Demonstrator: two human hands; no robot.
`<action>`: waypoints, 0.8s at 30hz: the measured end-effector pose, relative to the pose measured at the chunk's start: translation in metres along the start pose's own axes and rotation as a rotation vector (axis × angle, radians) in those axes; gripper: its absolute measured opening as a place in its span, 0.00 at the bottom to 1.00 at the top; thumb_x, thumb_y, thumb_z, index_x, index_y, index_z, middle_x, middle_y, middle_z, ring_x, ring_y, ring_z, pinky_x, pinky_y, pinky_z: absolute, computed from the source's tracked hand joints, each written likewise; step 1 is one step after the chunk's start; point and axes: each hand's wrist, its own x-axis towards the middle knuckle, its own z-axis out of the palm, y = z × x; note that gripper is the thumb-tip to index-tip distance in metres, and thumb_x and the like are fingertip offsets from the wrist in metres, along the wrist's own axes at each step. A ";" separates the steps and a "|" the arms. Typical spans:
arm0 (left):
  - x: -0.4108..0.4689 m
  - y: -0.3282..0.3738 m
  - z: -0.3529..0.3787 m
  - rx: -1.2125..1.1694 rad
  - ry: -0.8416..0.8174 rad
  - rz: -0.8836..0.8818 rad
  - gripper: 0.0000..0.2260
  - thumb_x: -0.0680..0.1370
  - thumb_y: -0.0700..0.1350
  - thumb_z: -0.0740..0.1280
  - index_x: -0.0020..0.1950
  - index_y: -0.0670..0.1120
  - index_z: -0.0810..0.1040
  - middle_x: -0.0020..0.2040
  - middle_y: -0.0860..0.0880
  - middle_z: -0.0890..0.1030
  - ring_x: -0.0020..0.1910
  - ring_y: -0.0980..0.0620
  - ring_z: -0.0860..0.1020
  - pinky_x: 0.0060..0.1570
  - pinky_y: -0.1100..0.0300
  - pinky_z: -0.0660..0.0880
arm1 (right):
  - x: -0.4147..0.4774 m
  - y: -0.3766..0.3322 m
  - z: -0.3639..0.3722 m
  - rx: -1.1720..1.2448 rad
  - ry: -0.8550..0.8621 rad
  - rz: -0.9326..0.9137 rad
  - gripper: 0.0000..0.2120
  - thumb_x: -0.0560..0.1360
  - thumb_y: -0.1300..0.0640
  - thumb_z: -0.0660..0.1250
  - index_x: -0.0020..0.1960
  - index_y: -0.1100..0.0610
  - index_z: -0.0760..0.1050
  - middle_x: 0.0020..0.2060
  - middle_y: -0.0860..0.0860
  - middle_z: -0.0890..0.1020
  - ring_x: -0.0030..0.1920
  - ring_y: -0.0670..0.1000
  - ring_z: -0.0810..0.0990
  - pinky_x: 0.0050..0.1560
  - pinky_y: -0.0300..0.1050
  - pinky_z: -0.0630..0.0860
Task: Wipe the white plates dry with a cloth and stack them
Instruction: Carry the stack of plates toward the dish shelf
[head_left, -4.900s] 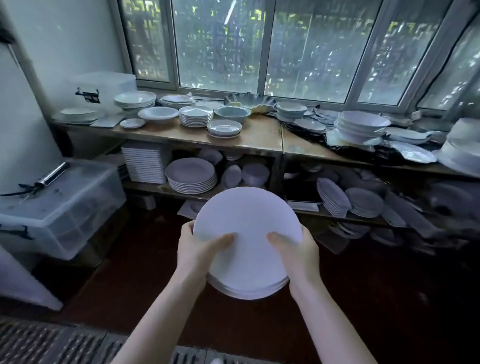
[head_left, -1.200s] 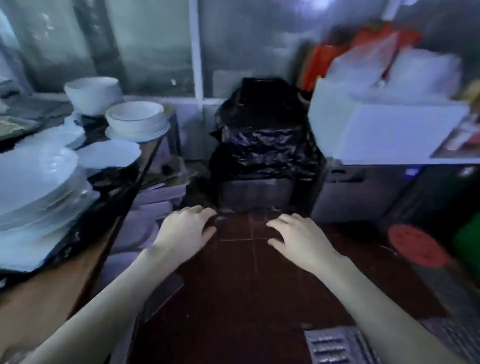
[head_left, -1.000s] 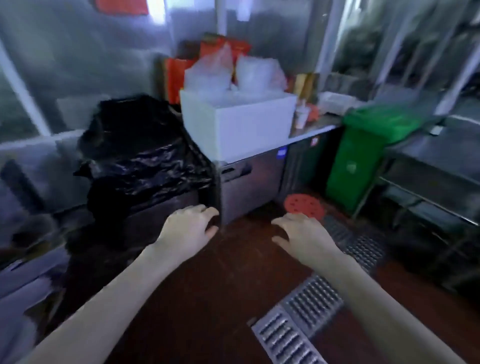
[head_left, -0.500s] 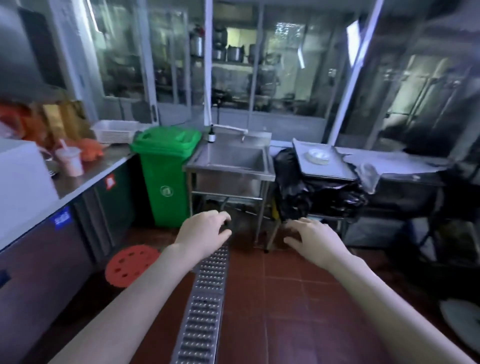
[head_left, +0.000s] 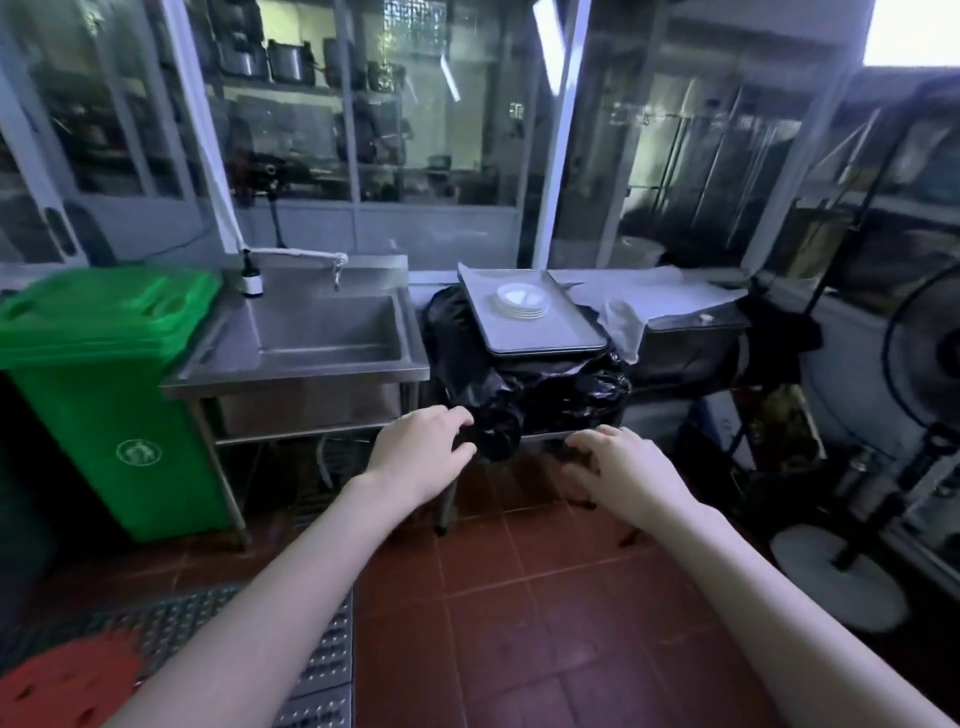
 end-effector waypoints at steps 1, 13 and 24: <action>0.026 -0.001 0.009 0.004 -0.003 0.007 0.15 0.78 0.53 0.64 0.64 0.55 0.76 0.55 0.54 0.81 0.57 0.49 0.79 0.49 0.56 0.73 | 0.023 0.011 0.004 -0.004 0.006 0.003 0.19 0.78 0.42 0.65 0.67 0.45 0.75 0.61 0.48 0.80 0.63 0.54 0.76 0.60 0.49 0.73; 0.311 -0.019 0.093 0.049 -0.041 0.026 0.18 0.80 0.53 0.62 0.70 0.53 0.72 0.60 0.52 0.79 0.59 0.48 0.78 0.50 0.54 0.74 | 0.290 0.131 0.034 0.059 0.040 0.016 0.20 0.78 0.44 0.65 0.69 0.49 0.74 0.61 0.50 0.79 0.63 0.55 0.75 0.61 0.51 0.72; 0.543 -0.078 0.210 -0.009 -0.077 -0.002 0.18 0.80 0.52 0.61 0.70 0.53 0.72 0.63 0.52 0.78 0.60 0.49 0.77 0.50 0.57 0.73 | 0.526 0.208 0.101 0.092 -0.005 0.044 0.21 0.79 0.45 0.64 0.70 0.50 0.73 0.62 0.49 0.79 0.65 0.53 0.74 0.61 0.50 0.72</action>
